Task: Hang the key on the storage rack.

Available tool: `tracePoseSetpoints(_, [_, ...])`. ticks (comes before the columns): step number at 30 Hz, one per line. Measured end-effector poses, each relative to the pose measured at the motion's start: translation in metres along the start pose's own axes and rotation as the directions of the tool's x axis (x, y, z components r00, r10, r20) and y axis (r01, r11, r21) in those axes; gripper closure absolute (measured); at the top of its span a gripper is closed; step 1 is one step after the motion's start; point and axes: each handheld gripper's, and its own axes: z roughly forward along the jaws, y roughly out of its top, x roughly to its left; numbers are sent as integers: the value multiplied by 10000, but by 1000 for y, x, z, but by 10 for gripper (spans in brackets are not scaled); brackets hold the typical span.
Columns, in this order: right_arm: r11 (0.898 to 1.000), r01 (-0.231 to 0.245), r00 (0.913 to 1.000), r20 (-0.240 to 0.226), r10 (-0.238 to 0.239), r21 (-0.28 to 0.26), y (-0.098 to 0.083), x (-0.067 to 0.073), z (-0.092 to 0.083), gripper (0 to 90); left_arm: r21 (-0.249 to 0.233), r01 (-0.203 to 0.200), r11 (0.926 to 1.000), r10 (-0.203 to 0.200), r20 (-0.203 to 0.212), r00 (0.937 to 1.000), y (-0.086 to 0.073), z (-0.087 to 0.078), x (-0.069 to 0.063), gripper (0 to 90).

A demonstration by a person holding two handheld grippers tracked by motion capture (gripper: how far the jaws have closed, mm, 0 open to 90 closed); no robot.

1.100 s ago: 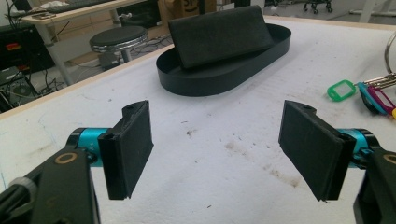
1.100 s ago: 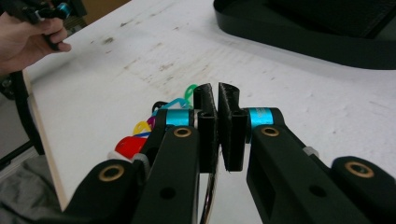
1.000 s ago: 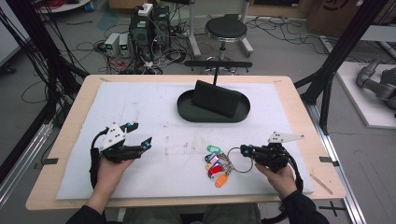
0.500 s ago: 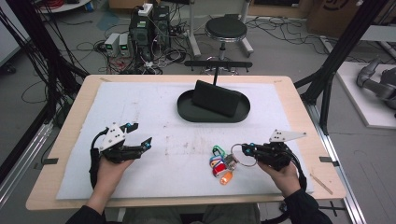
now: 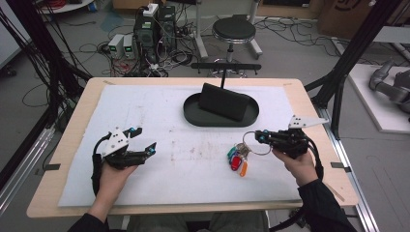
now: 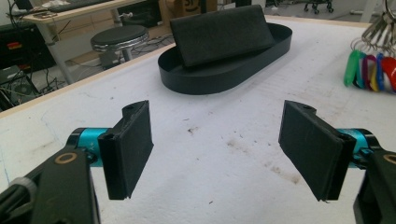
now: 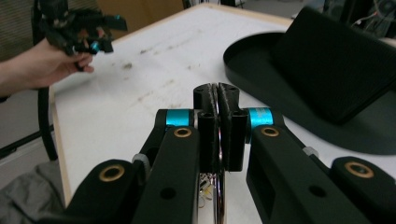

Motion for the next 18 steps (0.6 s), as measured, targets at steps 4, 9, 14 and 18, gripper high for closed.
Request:
tracePoseSetpoints(4, [9996,117,9999,75,-115,-259,14,-7,-2,871,18,-34,10000,34,-31,10000,-1,-2,1,257])
tracePoseSetpoints(9, [9986,349,9994,91,-345,-408,34,-13,-5,872,52,-11,10000,11,-37,10000,-2,-3,1,257])
tracePoseSetpoints(14, [9965,610,9979,263,-595,-576,56,-21,-5,872,32,12,10000,-12,-61,10000,-2,-4,2,257])
tracePoseSetpoints(18, [9944,752,9966,398,-724,-745,70,-26,-4,871,24,26,10000,-26,-49,10000,-3,-5,2,257])
